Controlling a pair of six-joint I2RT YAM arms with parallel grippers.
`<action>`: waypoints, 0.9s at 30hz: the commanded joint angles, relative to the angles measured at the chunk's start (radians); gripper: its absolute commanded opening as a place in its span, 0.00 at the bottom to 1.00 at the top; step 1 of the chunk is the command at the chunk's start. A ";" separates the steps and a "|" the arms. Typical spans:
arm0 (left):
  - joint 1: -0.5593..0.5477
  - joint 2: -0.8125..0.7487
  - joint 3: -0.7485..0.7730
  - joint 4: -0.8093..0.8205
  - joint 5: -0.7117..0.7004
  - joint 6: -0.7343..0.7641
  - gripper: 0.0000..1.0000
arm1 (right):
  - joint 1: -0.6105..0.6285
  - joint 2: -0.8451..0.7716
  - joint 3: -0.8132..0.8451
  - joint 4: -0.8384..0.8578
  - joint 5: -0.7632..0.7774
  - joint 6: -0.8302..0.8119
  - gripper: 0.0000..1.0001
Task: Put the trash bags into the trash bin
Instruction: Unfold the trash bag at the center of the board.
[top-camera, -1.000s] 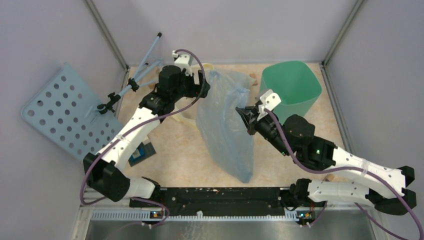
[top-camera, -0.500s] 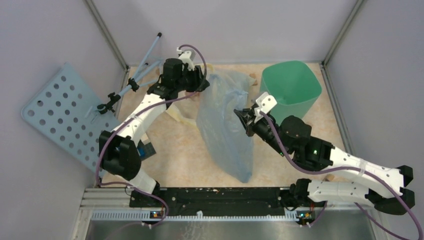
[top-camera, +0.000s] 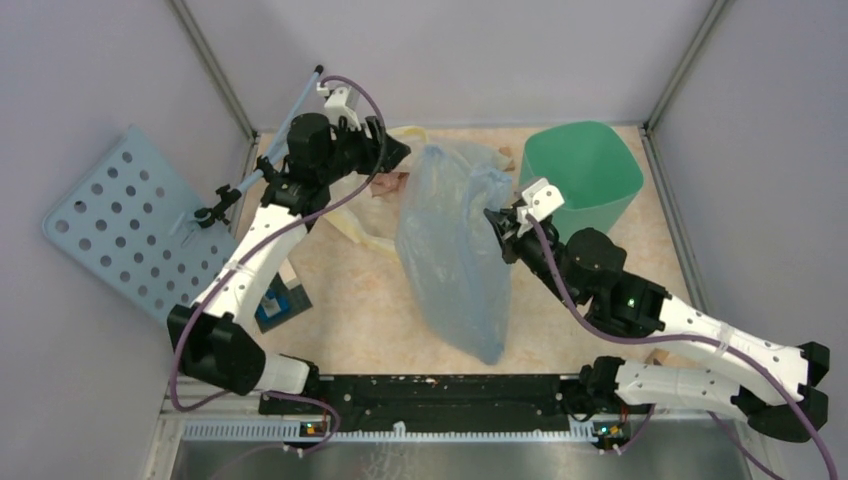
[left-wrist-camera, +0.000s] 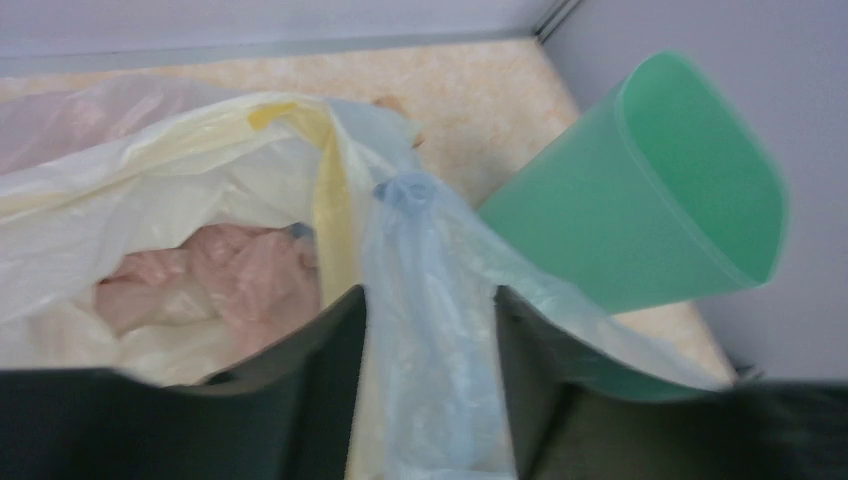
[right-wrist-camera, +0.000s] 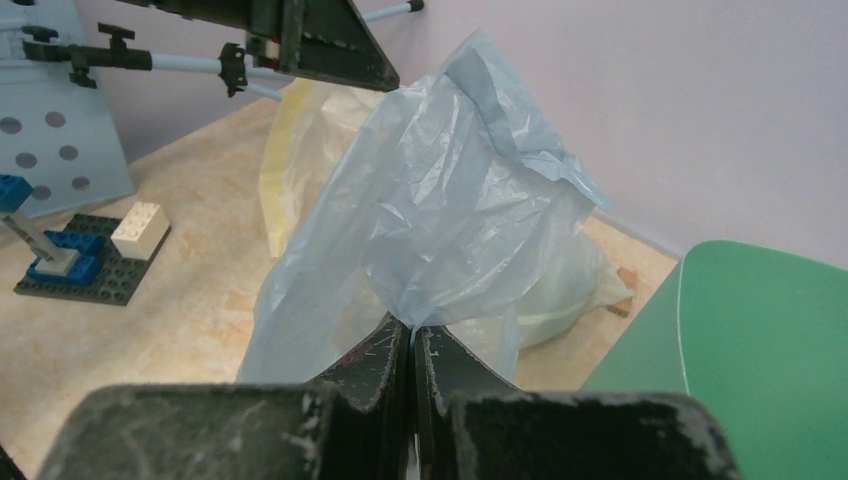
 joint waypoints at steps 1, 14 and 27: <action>0.000 -0.069 -0.017 0.038 0.007 0.019 0.75 | -0.019 -0.035 0.016 0.057 -0.066 0.033 0.00; 0.001 0.200 0.016 0.117 0.203 0.028 0.98 | -0.020 -0.031 0.041 -0.002 -0.057 0.042 0.00; 0.021 0.300 0.010 0.306 0.484 -0.130 0.52 | -0.023 -0.029 0.042 -0.072 -0.003 0.058 0.00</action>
